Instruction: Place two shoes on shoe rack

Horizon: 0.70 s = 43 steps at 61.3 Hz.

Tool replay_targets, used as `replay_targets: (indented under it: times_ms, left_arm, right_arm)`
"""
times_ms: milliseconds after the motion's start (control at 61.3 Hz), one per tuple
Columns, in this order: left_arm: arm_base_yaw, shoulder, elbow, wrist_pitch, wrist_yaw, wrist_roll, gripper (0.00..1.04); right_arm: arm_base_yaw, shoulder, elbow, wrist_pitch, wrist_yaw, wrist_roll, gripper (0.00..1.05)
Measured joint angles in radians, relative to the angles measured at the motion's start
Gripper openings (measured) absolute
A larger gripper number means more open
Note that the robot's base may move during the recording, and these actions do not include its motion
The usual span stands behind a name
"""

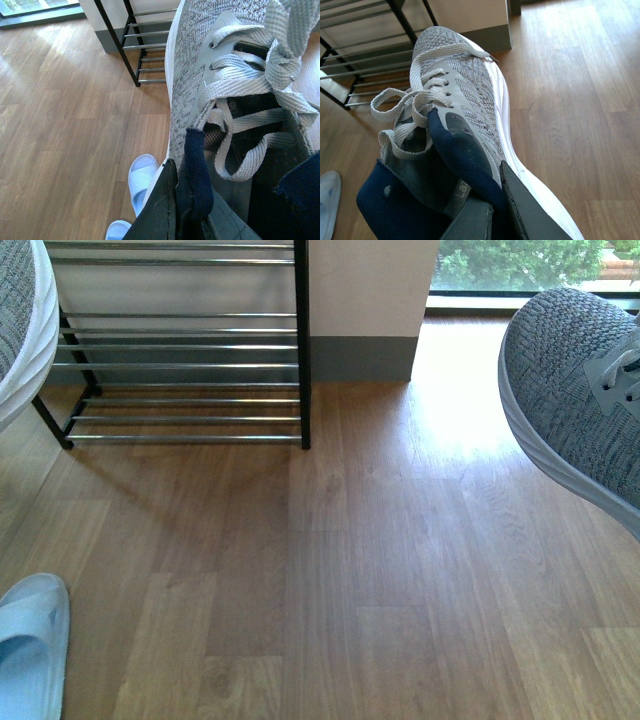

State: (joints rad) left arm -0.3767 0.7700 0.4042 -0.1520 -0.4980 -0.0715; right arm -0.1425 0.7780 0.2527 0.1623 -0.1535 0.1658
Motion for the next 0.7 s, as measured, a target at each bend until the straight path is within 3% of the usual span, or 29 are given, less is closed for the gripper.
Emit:
replay_targets:
  times_ms: [702]
  left_arm:
    - [-0.002, 0.0, 0.0, 0.0, 0.0, 0.0, 0.02]
  right_arm:
    - [-0.001, 0.0, 0.0, 0.0, 0.002, 0.0, 0.01]
